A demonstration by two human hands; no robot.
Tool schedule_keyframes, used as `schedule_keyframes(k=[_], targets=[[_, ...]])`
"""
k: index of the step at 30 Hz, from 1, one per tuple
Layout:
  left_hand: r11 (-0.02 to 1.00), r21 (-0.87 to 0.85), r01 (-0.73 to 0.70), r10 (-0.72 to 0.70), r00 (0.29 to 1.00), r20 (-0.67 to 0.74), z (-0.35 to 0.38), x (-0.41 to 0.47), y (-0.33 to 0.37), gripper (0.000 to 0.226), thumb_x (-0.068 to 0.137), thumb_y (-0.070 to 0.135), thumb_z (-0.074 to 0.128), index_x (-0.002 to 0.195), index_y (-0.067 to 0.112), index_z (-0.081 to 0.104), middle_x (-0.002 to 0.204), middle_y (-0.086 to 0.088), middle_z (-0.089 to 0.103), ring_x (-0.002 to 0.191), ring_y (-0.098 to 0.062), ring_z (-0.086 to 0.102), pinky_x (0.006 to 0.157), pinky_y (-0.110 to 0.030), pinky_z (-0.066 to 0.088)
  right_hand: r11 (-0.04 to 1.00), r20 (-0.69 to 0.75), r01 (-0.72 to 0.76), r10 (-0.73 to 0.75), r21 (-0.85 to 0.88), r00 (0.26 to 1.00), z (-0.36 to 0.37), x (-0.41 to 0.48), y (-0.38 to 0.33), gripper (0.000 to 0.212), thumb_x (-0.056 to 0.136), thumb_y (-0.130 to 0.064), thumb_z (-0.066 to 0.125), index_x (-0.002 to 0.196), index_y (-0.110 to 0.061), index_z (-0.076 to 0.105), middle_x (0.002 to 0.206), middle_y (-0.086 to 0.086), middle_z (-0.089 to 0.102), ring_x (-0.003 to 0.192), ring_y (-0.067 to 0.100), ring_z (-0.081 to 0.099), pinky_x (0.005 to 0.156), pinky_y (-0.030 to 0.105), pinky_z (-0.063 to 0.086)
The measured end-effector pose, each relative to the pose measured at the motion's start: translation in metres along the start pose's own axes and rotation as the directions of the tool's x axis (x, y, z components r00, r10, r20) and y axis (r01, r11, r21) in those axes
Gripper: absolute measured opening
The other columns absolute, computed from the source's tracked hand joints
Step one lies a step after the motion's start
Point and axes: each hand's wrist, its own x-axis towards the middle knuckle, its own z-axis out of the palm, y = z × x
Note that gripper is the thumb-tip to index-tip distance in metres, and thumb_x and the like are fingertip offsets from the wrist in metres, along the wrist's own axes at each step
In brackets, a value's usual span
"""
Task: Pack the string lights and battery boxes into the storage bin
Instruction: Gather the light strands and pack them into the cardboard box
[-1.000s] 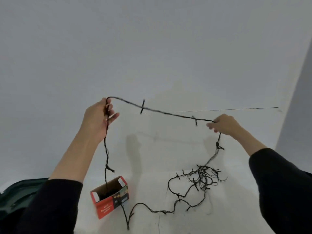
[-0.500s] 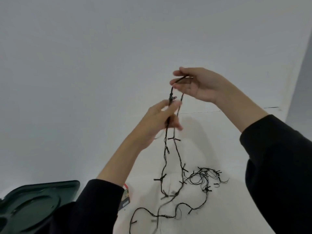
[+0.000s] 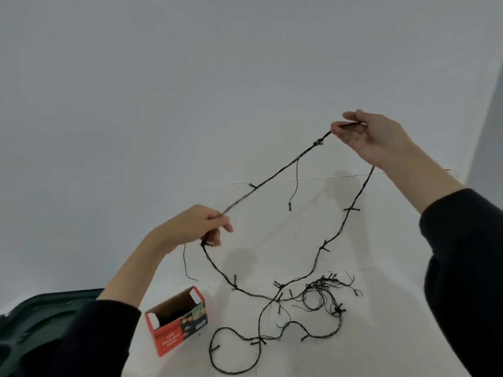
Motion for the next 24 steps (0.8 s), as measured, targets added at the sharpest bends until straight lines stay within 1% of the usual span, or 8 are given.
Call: schedule_keyframes(k=[2,4,6,11,13,16,21,24], targets=[[0.980,-0.193,-0.045,0.013,0.986,-0.165,0.000,0.005,0.009,0.031,0.099,0.026,0.043,0.090,0.007,0.066,0.052,0.003,0.056,0.064,-0.017,0.066,0.071,-0.026,0.053,0.902,0.032,-0.069,0.092,-0.426,0.995,-0.007,0.001,0.012,0.029,0.100,-0.023,0.043,0.091,0.001,0.057,0.054,0.014,0.067,0.048,0.022,0.067,0.054,0.031,0.056],[0.957,-0.258,-0.134,0.068,0.966,-0.250,0.000,0.009,0.029,0.031,0.100,0.026,0.041,0.094,0.006,0.064,0.052,0.000,0.052,0.056,-0.014,0.065,0.060,-0.017,0.053,0.344,0.038,-0.077,0.315,-0.936,0.948,-0.007,-0.012,0.020,0.044,0.095,-0.039,0.050,0.091,0.003,0.064,0.066,0.017,0.070,0.050,0.024,0.067,0.049,0.027,0.055],[0.976,-0.059,-0.212,0.186,0.939,-0.290,0.000,0.013,0.055,0.030,0.100,0.028,0.041,0.095,0.010,0.064,0.054,-0.003,0.053,0.051,-0.009,0.063,0.052,-0.010,0.046,-0.017,0.066,0.081,0.431,-0.997,0.900,0.006,-0.029,0.024,0.049,0.090,-0.046,0.055,0.090,0.001,0.069,0.078,0.017,0.072,0.055,0.023,0.067,0.050,0.024,0.053],[0.814,0.482,-0.323,0.440,0.886,-0.149,0.008,0.021,0.107,0.025,0.098,0.032,0.041,0.080,0.029,0.059,0.056,0.009,0.055,0.055,-0.016,0.065,0.056,-0.026,0.043,0.552,0.529,0.309,0.297,-0.774,0.795,0.042,-0.042,0.028,0.065,0.080,-0.018,0.072,0.136,-0.025,0.041,0.113,0.003,0.061,0.102,0.015,0.063,0.089,0.031,0.051],[0.791,0.513,-0.332,0.498,0.837,-0.226,0.005,0.023,0.117,0.019,0.095,0.033,0.047,0.081,0.029,0.060,0.058,0.013,0.053,0.056,-0.019,0.064,0.056,-0.027,0.041,0.571,0.536,0.250,0.410,-0.782,0.738,0.047,-0.045,0.025,0.047,0.085,-0.007,0.066,0.128,-0.016,0.051,0.086,0.005,0.065,0.084,0.020,0.068,0.084,0.031,0.055],[0.751,0.632,-0.192,0.530,0.746,-0.403,-0.003,0.027,0.110,0.013,0.092,0.030,0.054,0.095,0.022,0.062,0.075,0.006,0.058,0.075,-0.021,0.057,0.067,-0.030,0.041,0.484,0.444,0.243,0.360,-0.841,0.820,0.049,-0.045,0.010,0.016,0.086,-0.012,0.065,0.101,-0.005,0.068,0.050,-0.004,0.040,0.046,0.012,0.040,0.053,0.024,0.049],[0.598,0.799,-0.066,0.736,0.441,-0.514,0.008,0.040,0.064,0.044,0.084,0.005,0.060,0.126,0.014,0.051,0.091,-0.011,0.062,0.085,-0.032,0.055,0.055,-0.033,0.039,0.646,0.496,0.353,0.045,-0.677,0.867,0.055,-0.045,-0.011,0.013,0.089,-0.015,0.061,0.082,-0.008,0.069,0.046,-0.008,0.031,0.045,0.009,0.025,0.042,0.018,0.028],[0.702,0.712,-0.004,0.637,0.451,-0.625,0.011,0.043,0.036,0.074,0.079,-0.003,0.061,0.143,0.019,0.032,0.111,-0.013,0.053,0.087,-0.027,0.054,0.051,-0.031,0.047,0.788,0.324,0.324,-0.167,-0.524,0.931,0.053,-0.037,-0.025,0.014,0.089,-0.014,0.058,0.078,-0.010,0.065,0.041,-0.009,0.032,0.040,0.008,0.023,0.040,0.019,0.026]])
